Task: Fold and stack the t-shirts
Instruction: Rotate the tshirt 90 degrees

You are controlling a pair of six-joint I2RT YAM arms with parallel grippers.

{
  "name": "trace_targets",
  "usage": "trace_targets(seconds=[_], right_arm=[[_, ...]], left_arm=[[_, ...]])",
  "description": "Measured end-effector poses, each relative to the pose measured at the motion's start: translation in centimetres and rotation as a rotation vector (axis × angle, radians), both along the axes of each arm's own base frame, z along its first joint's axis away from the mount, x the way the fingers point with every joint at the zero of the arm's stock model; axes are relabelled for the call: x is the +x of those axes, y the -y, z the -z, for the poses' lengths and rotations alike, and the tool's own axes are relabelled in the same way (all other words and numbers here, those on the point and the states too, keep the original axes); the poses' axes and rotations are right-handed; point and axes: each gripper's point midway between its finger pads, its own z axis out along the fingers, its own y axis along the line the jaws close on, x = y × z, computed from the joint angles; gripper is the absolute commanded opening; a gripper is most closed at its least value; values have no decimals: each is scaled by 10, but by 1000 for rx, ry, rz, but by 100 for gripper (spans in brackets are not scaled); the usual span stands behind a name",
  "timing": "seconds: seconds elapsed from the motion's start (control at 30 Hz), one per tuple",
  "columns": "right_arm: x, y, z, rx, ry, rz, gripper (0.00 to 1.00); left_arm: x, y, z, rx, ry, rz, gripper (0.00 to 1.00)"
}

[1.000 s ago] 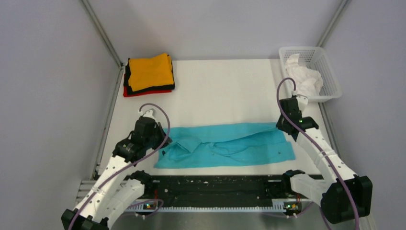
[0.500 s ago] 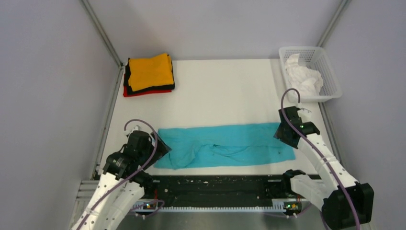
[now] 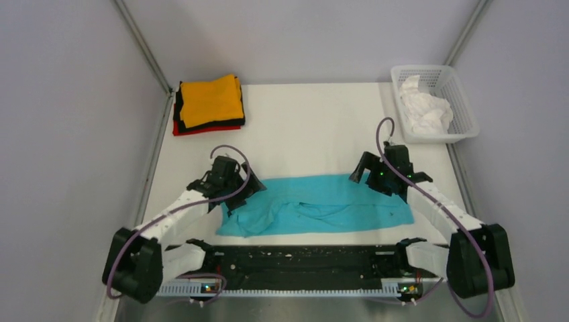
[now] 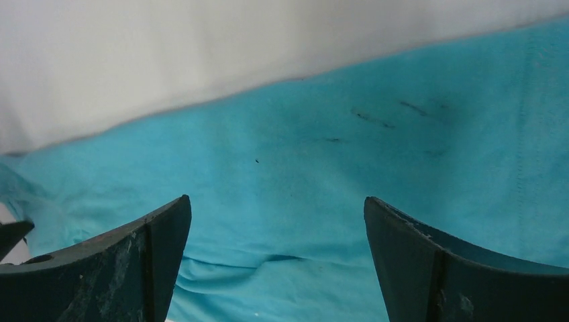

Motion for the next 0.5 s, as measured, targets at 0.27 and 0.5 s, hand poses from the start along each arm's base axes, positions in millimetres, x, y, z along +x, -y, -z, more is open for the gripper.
trace_targets(seconds=[0.27,0.5], right_arm=[[1,-16,38,26,-84,-91,99],[-20,-32,38,44,-75,-185,99]], left_arm=[[79,21,32,79,-51,-21,99],[217,64,24,110,55,14,99]])
